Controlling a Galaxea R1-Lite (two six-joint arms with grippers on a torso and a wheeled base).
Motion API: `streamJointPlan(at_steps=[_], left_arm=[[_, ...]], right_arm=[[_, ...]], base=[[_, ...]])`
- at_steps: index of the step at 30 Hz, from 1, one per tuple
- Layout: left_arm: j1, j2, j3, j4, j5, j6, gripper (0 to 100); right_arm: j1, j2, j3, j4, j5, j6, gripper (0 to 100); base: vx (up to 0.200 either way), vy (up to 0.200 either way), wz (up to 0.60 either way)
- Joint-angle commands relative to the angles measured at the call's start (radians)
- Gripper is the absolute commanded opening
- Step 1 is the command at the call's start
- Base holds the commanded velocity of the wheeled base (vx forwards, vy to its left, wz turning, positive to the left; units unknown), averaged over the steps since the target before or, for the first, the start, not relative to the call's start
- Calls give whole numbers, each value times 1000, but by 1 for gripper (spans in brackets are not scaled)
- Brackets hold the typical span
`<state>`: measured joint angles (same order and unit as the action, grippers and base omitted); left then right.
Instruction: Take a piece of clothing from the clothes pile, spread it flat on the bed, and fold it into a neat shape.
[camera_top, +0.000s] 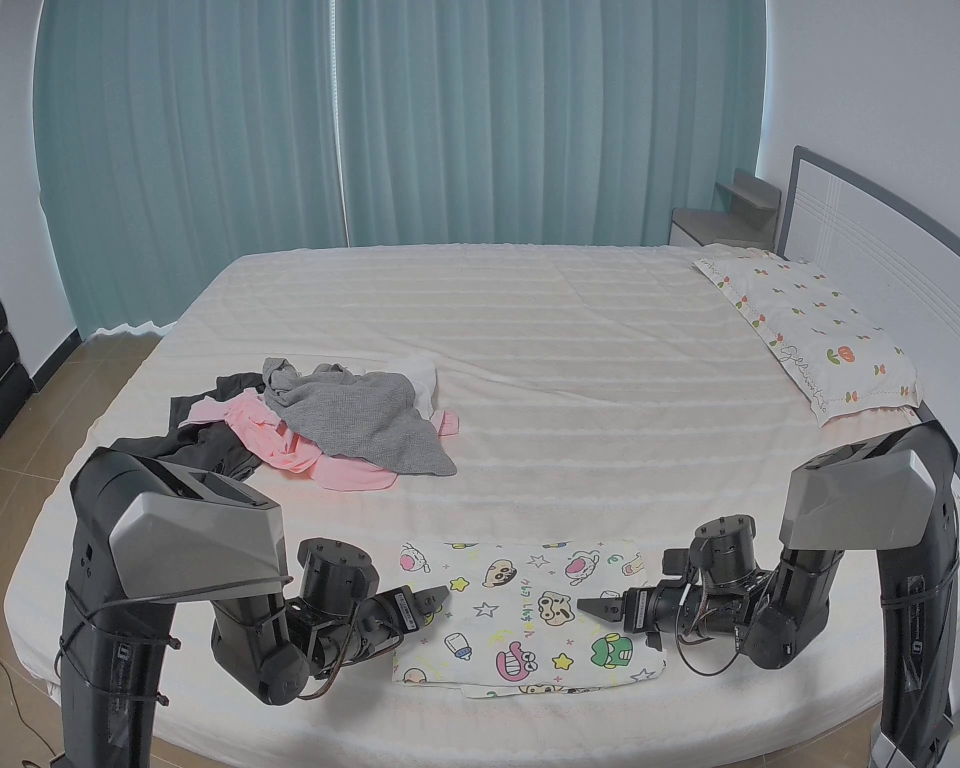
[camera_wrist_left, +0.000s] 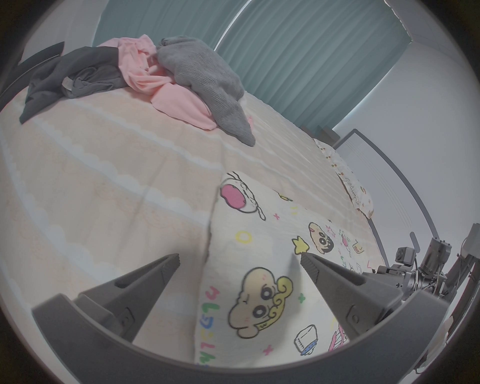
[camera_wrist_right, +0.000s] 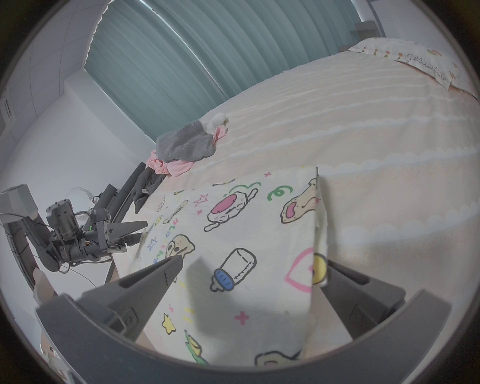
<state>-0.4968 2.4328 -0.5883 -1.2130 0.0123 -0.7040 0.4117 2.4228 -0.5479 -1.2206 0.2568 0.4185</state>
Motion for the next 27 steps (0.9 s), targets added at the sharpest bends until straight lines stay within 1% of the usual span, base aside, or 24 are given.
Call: streamJointPlan(at_steps=[1,4,5,6,7,11,18,23,27], left_arm=[[-22,19,-18,0,-3,0,100],[-49,20,-25,3,-3,0,100],[-57,22,-27,3,-2,0,100],[-58,23,-33,3,-3,-2,100],[-58,25,-42,4,-3,-3,0],[-62,25,-42,3,-3,-3,0],[-66,-21,-21,-5,-3,-9,0],[-66,-70,7,-5,-5,-12,0],[-68,-90,18,-7,-3,-35,0]], right_arm=[[9,27,-3,0,-1,0,100],[10,29,-4,3,-1,0,100],[10,27,-4,4,-1,0,0],[10,27,-7,7,-1,0,0],[10,27,-17,12,-1,0,0],[9,25,-23,12,2,5,0],[10,-7,-6,-16,42,48,0],[10,-37,3,-17,42,78,0],[9,-71,17,-17,44,114,0]], base=[[0,0,0],[0,0,0],[0,0,0],[0,0,0],[0,0,0],[0,0,0],[0,0,0],[0,0,0],[0,0,0]])
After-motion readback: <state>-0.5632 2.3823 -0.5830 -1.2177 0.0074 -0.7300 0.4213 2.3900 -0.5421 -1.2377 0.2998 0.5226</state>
